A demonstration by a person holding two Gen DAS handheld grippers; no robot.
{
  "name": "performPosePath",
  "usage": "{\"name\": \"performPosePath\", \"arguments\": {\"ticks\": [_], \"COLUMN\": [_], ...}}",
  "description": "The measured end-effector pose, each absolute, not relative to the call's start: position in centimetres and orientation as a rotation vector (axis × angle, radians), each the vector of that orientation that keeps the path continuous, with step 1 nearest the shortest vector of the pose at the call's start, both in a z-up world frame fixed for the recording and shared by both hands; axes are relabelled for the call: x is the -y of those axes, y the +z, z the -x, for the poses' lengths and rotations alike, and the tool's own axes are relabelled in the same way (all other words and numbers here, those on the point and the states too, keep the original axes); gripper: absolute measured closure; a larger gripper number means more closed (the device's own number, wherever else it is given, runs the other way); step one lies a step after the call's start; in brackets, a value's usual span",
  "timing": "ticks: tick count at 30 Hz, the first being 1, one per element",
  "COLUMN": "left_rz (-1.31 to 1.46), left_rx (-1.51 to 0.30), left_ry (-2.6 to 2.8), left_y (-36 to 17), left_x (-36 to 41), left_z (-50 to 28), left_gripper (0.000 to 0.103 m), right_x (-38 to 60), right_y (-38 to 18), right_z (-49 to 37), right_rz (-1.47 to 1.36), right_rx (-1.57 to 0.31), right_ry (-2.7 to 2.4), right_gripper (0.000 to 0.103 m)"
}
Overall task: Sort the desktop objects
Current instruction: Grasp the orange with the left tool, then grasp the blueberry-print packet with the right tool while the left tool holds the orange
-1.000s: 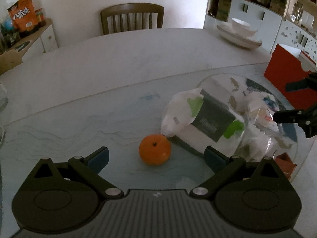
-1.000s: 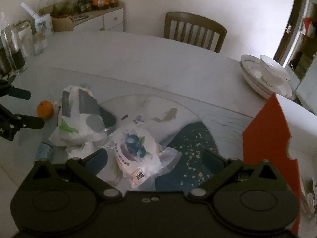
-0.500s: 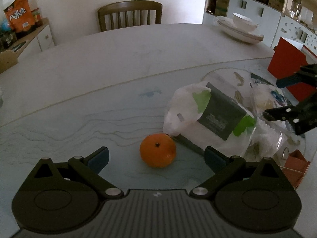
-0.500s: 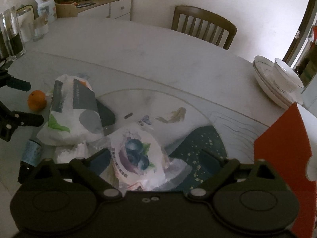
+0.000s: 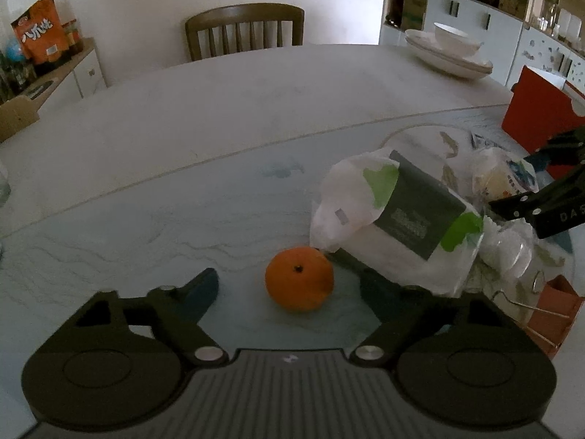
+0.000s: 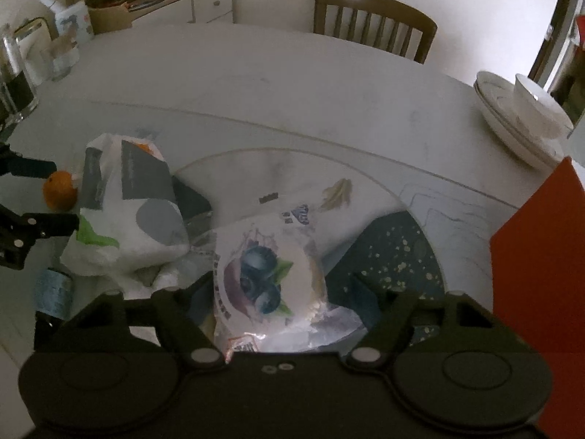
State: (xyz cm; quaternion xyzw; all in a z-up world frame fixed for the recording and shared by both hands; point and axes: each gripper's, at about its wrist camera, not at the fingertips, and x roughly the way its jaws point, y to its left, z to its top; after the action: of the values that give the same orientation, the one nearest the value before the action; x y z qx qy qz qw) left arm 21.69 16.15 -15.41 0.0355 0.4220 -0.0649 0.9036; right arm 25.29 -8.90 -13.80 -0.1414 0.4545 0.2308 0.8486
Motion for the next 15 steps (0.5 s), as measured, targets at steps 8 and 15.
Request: {"name": "performPosePath", "arguments": {"ticks": [8, 15], "left_rz": [-0.075, -0.082], "left_rx": [-0.865, -0.871], "left_ry": [-0.124, -0.133], "left_y": [-14.90, -14.60], "left_x": [-16.02, -15.69], "left_z": [-21.62, -21.84], "left_gripper": [0.057, 0.068], "right_x": [8.97, 9.33], "right_y": [-13.75, -13.41], "right_z": [-25.18, -25.05], "right_rz": [0.271, 0.263], "right_rx": [-0.960, -0.967], "right_ry": [0.476, 0.441], "right_gripper": [0.041, 0.047]}}
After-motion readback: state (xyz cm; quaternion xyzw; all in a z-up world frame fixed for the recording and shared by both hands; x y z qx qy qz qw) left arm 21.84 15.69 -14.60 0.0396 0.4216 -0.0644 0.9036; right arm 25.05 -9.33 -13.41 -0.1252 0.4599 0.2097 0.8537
